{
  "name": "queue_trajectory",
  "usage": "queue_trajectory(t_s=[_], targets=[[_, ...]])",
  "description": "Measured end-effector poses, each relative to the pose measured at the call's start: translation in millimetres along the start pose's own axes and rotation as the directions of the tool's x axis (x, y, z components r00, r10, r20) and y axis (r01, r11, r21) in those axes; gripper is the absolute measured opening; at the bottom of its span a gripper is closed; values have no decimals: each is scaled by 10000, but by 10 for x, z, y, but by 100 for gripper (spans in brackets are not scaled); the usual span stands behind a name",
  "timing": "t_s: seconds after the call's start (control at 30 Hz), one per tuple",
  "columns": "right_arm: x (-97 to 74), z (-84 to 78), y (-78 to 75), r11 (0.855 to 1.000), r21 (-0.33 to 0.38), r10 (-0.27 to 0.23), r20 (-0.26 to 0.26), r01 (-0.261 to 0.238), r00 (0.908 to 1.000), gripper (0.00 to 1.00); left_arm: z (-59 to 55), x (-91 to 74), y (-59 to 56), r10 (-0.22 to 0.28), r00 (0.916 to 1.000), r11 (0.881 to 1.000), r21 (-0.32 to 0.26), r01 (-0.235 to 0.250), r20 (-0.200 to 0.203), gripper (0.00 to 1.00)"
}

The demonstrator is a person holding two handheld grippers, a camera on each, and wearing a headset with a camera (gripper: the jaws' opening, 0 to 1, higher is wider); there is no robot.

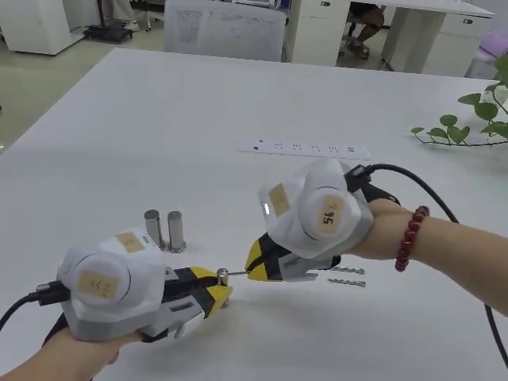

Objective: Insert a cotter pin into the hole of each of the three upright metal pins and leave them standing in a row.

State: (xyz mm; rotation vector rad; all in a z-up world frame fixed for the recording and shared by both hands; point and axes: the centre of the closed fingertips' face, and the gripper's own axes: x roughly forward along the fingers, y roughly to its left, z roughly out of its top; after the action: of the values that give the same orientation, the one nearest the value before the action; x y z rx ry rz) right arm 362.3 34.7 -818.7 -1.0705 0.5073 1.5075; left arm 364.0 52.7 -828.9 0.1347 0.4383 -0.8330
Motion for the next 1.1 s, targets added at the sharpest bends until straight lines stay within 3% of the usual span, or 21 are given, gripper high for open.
queue_trajectory(t_s=[0.1,0.2,0.3,0.37,0.73,1.1], targets=[[-22,12,-14,9984,558,60,358,-80,9993,3,1,5,4,6,10000,10000,0,-6,-16,7],[-58,79,-18,9984,563,28,634,-64,9980,3,5,11,-2,4,10000,10000,16,-4,-24,7],[-47,81,-4,10000,82,-37,337,34,9994,3,12,22,-8,2,10000,9999,109,-2,-52,7],[-39,112,6,9997,235,34,540,-46,9985,3,12,26,-14,-41,10000,9999,121,42,-67,7],[-12,124,-1,9994,343,39,562,-58,9984,4,11,24,-14,-71,10000,9999,116,71,-48,7],[15,144,-12,9957,918,51,804,-125,9967,4,13,35,-1,-168,9998,9998,-61,168,-54,7]])
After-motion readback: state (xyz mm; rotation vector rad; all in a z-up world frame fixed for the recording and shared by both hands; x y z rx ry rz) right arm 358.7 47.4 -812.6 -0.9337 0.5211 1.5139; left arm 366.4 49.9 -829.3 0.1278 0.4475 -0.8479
